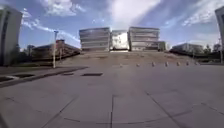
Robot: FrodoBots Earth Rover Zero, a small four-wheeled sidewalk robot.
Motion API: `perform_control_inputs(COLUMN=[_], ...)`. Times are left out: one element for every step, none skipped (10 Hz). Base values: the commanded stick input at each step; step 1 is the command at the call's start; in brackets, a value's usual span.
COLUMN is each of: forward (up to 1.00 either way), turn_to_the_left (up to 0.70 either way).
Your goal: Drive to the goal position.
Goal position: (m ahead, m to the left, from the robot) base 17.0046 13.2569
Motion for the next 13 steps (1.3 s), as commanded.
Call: perform_control_inputs(forward=[0.7,0.7,0.7,0.7,0.7,0.7,0.7,0.7,0.7,0.7,0.7,0.7,0.7], turn_to_the_left=[0.0,0.0,0.0,0.0,0.0,0.0,0.0,0.0,0.0,0.0,0.0,0.0,0.0])
